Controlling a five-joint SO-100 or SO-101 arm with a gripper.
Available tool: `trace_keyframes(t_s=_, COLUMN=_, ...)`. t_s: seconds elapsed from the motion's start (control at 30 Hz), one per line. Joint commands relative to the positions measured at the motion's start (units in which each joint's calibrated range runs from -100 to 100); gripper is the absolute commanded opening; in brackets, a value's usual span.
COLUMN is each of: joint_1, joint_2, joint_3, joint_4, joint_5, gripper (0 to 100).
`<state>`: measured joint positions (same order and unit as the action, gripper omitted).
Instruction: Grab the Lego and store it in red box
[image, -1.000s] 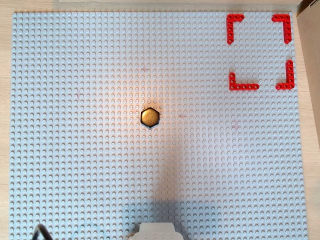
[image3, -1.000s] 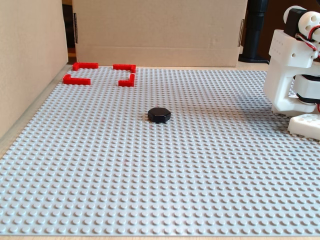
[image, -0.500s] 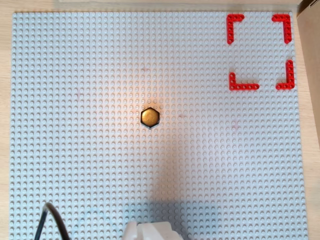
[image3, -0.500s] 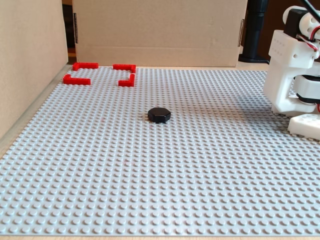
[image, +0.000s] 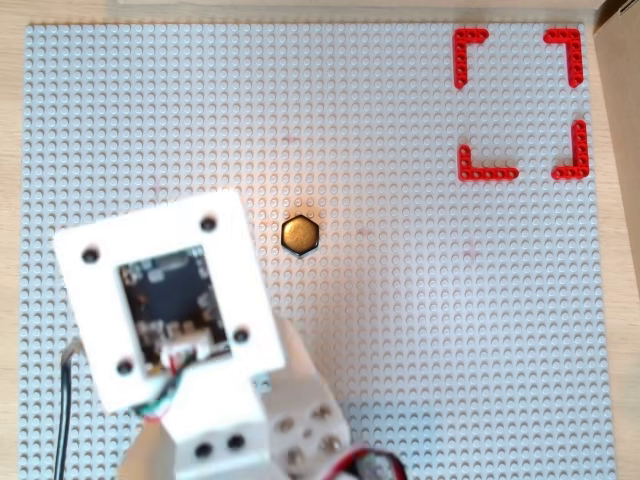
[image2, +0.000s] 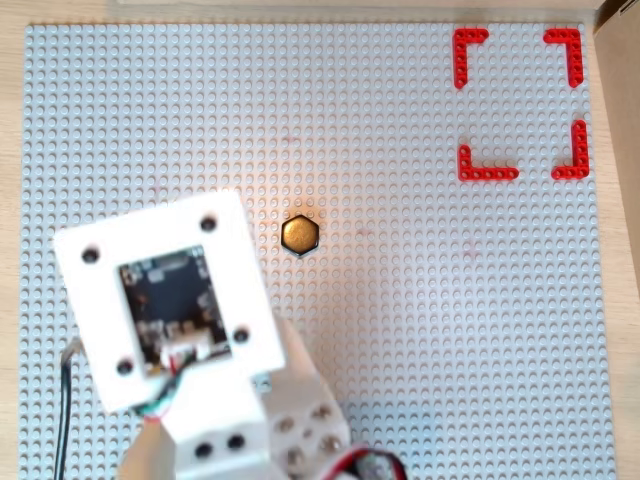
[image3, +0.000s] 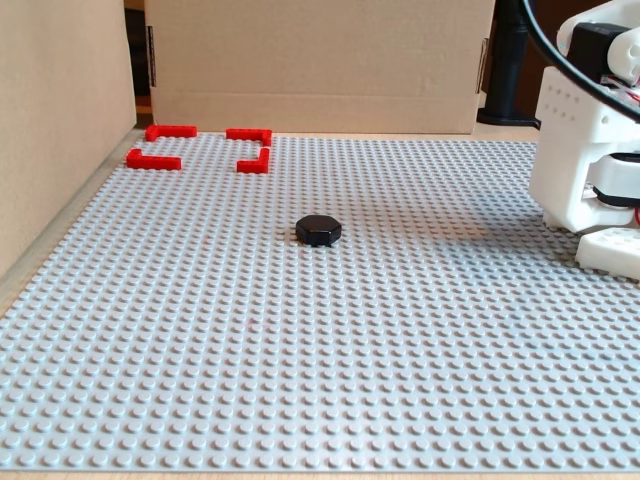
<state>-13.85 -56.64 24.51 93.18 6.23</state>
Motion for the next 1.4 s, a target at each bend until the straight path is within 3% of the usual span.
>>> trace_keyframes(t_s=0.0, joint_1=0.12, joint_2=2.65, joint_3=9.31, joint_4=-8.44, joint_5=1.43, gripper=7)
trace_keyframes(t_s=0.43, joint_1=3.17, joint_2=3.42, joint_3=35.86, joint_4=-31.51, joint_5=3.67, gripper=8)
trace_keyframes(t_s=0.57, joint_1=3.24, joint_2=3.42, joint_3=38.40, joint_4=-32.91, joint_5=4.92, gripper=14)
trace_keyframes(t_s=1.37, joint_1=4.51, joint_2=8.08, joint_3=38.86, joint_4=-36.16, joint_5=4.77, gripper=13)
